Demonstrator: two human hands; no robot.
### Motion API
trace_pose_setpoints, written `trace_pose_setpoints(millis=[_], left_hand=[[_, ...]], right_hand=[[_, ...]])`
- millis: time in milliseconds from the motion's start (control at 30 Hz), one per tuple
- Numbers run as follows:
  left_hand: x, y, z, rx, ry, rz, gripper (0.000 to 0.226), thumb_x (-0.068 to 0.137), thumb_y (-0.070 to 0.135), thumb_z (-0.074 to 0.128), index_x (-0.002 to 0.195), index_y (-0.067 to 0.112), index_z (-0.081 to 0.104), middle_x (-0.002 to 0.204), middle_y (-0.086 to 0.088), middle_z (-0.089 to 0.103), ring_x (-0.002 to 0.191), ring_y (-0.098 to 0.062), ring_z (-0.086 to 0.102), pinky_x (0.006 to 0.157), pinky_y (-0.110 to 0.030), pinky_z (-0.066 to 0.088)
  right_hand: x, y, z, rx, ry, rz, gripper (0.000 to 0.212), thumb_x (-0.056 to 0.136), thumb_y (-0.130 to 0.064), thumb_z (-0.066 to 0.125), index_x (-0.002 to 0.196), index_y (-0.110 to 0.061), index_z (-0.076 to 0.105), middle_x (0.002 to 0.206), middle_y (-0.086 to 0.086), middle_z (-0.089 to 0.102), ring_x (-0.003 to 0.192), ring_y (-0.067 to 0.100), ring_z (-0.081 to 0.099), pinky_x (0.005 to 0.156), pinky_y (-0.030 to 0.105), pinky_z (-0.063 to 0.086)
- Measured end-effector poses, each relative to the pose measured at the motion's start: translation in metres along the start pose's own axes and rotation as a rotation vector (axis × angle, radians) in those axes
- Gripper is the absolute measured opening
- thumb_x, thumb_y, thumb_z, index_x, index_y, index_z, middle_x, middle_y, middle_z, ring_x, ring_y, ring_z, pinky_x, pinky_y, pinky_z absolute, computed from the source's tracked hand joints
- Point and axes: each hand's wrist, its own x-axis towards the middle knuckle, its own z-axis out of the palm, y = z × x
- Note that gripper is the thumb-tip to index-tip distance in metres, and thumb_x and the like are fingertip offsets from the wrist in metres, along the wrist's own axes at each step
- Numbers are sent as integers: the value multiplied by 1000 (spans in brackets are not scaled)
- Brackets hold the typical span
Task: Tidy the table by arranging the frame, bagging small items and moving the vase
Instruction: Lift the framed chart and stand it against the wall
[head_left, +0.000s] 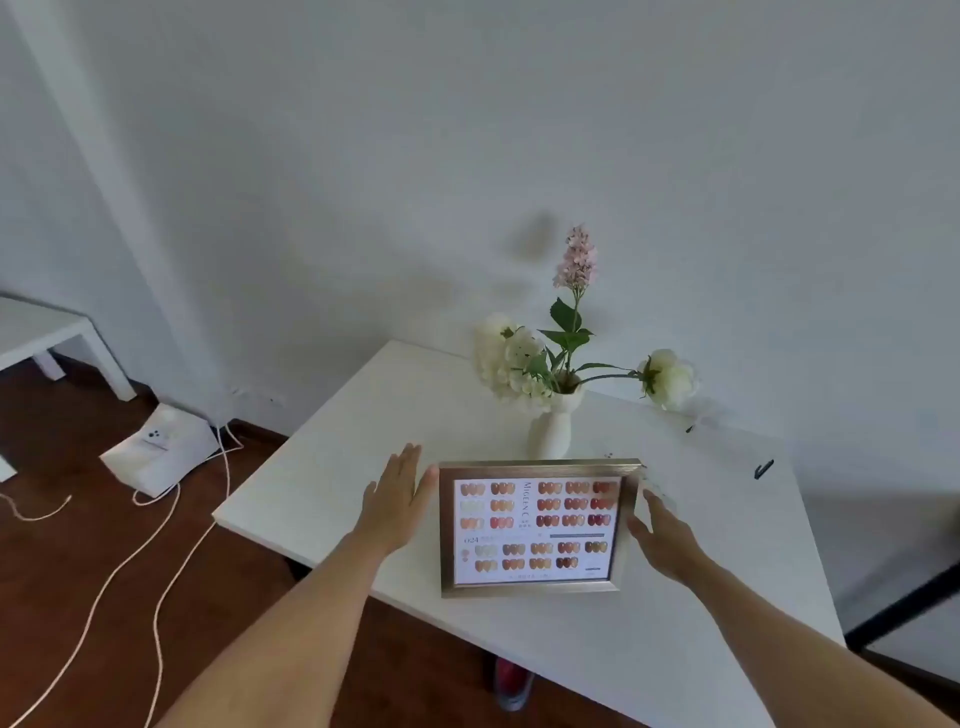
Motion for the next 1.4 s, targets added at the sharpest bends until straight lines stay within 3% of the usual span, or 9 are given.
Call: trace_pose_setpoints(millis=[133, 233, 333, 400, 500, 733, 1033, 1400], left_hand=[[-19, -2, 23, -123, -76, -102, 68, 92, 58, 29, 148, 26, 8, 159, 1, 15, 146, -21, 16, 120, -49, 17], [-23, 0, 39, -213, -89, -142, 61, 96, 40, 41, 147, 26, 12, 154, -3, 30, 141, -26, 31, 116, -46, 29], [-23, 4, 46, -224, -70, -136, 44, 97, 25, 42, 139, 21, 28, 137, -9, 54, 124, -27, 53, 102, -40, 46], [-21, 4, 48, -175, -50, -119, 30, 97, 21, 41, 127, 16, 37, 122, -12, 63, 108, -27, 62, 88, -35, 52], [-17, -2, 46, -151, -27, -92, 24, 97, 20, 42, 119, 13, 41, 113, -12, 64, 99, -26, 64, 79, -30, 51], [-5, -53, 18, -168, -70, -7, 28, 97, 29, 43, 123, 19, 40, 115, -7, 65, 102, -21, 64, 82, -28, 52], [32, -145, -70, -144, -60, 22, 32, 94, 36, 46, 125, 29, 38, 116, 1, 65, 106, -18, 64, 91, -33, 52], [113, -211, -155, -129, -52, 61, 34, 96, 26, 46, 129, 26, 41, 101, -1, 66, 97, -23, 65, 82, -31, 47]], right_hand=[[5, 2, 11, 147, 55, 32, 48, 96, -20, 48, 141, -12, 34, 140, 16, 50, 127, 36, 48, 106, 42, 37], [10, 2, 23, 197, 110, 61, 35, 96, -18, 49, 130, -10, 48, 126, 15, 62, 115, 33, 58, 99, 43, 44], [12, -2, 27, 274, 159, 115, 26, 97, -20, 45, 119, -12, 55, 114, 14, 69, 101, 34, 63, 79, 36, 49], [11, -5, 29, 302, 180, 119, 23, 96, -16, 46, 116, -12, 56, 111, 15, 69, 98, 35, 63, 84, 40, 49], [7, -11, 30, 325, 193, 120, 22, 96, -14, 48, 116, -11, 56, 113, 17, 68, 102, 36, 62, 92, 44, 47], [-6, -49, 50, 331, 226, 82, 24, 96, -12, 49, 118, -10, 57, 116, 15, 67, 104, 35, 63, 95, 45, 48], [0, -151, 112, 384, 291, 75, 23, 95, -14, 51, 116, -14, 60, 113, 11, 69, 98, 29, 66, 91, 43, 52], [53, -251, 150, 456, 268, 57, 27, 94, -13, 52, 120, -17, 59, 107, 11, 71, 91, 26, 68, 84, 41, 55]])
